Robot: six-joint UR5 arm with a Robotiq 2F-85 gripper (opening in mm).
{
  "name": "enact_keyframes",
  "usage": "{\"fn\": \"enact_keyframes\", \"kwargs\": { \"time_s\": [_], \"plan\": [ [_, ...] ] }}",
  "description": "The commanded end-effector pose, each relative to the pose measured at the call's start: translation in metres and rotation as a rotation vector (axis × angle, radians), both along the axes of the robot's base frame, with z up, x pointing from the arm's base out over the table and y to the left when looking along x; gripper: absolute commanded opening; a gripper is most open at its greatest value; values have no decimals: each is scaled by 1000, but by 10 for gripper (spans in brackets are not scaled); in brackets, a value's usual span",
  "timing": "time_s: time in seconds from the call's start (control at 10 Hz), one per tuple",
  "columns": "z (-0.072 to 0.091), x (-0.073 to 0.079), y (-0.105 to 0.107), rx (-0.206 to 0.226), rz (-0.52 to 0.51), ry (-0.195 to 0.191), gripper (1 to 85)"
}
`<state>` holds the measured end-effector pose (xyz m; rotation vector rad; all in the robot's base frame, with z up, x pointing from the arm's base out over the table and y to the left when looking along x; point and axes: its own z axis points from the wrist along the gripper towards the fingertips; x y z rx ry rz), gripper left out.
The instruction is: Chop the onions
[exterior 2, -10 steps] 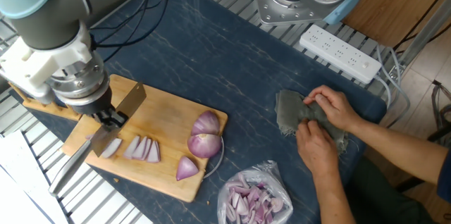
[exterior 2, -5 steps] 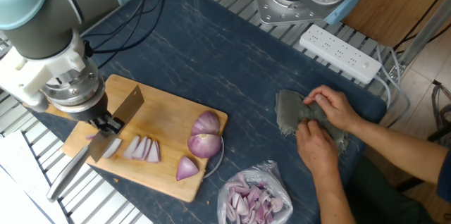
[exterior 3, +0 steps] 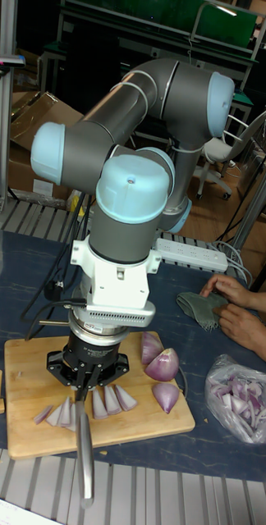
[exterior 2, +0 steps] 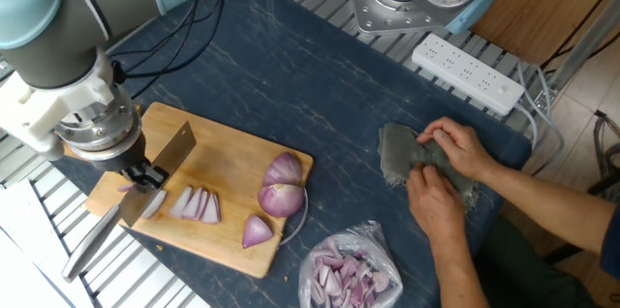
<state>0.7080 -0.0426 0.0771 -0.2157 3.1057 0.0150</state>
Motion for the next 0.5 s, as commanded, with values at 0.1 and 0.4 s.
{"fn": "enact_keyframes", "kwargs": {
  "time_s": [0.1, 0.4],
  "plan": [
    [-1, 2, 1, 8, 2, -1, 10],
    [-5, 6, 2, 8, -1, -3, 10]
  ]
}}
